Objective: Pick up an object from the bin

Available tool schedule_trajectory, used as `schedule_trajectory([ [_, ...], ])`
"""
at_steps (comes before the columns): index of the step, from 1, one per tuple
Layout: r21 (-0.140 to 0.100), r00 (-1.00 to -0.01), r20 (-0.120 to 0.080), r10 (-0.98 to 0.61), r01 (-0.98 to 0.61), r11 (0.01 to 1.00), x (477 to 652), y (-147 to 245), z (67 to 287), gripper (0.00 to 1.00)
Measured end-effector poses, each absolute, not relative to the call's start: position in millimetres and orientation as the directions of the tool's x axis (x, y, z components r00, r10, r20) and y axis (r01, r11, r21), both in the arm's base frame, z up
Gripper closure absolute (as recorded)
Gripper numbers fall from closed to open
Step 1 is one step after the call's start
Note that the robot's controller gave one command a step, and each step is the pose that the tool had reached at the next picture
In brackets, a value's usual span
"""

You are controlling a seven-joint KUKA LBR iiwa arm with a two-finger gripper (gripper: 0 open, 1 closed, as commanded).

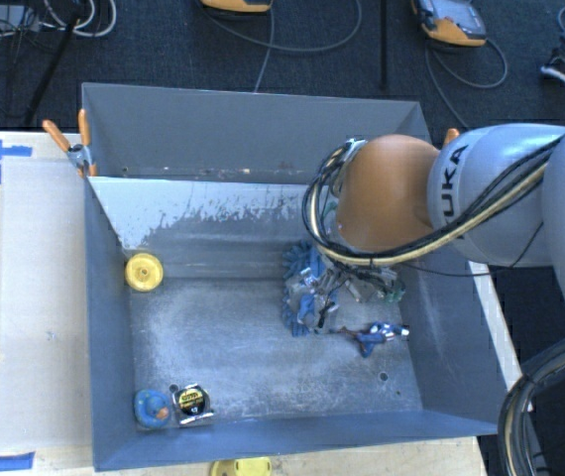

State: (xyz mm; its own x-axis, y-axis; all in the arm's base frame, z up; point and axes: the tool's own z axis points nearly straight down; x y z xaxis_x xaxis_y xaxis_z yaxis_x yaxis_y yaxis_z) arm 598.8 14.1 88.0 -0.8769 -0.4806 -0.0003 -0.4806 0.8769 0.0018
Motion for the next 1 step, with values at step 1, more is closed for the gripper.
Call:
schedule_trajectory([
  [1, 0.002, -0.878, 0.0, -0.48, -0.48, 0.878, 598.8, 14.1, 88.0, 1.0],
])
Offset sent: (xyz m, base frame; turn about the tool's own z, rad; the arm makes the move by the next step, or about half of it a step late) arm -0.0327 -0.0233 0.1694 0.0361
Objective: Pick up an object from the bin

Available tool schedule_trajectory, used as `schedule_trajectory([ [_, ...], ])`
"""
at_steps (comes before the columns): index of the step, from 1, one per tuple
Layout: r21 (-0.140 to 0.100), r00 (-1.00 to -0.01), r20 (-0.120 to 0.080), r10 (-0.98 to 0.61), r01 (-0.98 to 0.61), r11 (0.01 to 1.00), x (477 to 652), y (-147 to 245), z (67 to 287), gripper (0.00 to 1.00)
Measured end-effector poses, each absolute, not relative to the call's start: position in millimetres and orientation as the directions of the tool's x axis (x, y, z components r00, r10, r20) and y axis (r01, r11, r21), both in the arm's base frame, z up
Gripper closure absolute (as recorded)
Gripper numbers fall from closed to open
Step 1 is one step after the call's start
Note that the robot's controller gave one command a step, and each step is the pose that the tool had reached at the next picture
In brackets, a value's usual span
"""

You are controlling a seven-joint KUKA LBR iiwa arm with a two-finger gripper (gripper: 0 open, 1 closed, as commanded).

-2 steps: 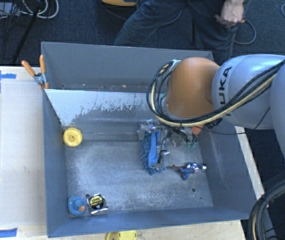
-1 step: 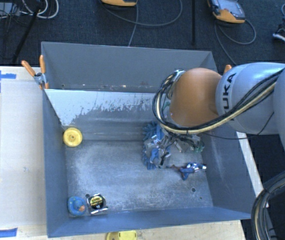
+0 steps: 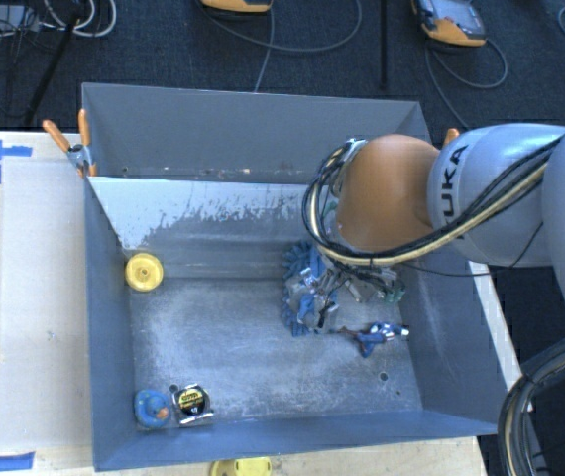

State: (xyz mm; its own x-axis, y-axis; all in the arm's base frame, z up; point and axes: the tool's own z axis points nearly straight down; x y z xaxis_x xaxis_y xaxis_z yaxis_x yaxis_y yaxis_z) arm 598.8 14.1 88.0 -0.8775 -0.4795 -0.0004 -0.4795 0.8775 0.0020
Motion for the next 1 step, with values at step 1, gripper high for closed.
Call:
schedule_trajectory([
  [1, -0.002, -0.896, -0.004, -0.444, -0.444, 0.896, 567.4, -8.8, 258.4, 1.0],
])
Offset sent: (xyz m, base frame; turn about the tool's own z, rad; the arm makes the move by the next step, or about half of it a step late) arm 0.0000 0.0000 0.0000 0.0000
